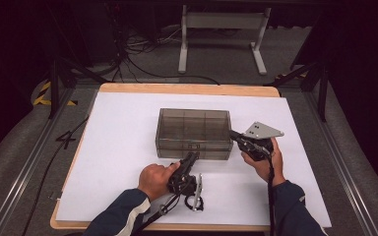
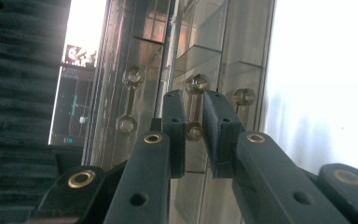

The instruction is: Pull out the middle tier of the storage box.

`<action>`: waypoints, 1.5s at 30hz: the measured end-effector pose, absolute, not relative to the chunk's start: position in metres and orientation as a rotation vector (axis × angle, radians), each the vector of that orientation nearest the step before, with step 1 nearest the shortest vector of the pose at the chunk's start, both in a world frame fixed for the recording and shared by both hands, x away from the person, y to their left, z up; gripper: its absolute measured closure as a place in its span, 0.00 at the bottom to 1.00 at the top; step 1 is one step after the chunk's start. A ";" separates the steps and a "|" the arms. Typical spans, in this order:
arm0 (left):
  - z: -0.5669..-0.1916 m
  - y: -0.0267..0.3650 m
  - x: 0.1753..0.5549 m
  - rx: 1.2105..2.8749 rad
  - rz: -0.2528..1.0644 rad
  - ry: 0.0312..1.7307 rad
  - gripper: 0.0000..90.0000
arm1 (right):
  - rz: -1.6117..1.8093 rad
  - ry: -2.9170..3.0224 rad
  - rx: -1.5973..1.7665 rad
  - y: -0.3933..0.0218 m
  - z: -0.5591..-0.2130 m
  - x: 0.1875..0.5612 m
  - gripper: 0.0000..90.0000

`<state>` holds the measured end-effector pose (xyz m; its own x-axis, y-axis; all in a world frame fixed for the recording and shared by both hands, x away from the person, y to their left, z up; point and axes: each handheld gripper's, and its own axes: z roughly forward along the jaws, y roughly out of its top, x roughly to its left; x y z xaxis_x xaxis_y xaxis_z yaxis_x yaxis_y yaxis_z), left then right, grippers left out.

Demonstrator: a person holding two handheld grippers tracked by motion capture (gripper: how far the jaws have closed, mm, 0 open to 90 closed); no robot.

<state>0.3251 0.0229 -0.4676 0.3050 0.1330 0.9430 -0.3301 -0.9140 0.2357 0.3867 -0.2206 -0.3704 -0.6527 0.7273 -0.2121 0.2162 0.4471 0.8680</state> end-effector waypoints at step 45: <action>-0.428 0.079 0.309 2.168 1.250 0.080 0.77 | 1.142 2.145 0.717 -0.243 -0.365 0.359 1.00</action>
<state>0.3093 0.0790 -0.4282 0.5489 0.3470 0.7605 -0.2474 -0.8016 0.5443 0.3590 -0.2434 -0.3651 -0.6747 0.6940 -0.2511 0.1789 0.4838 0.8567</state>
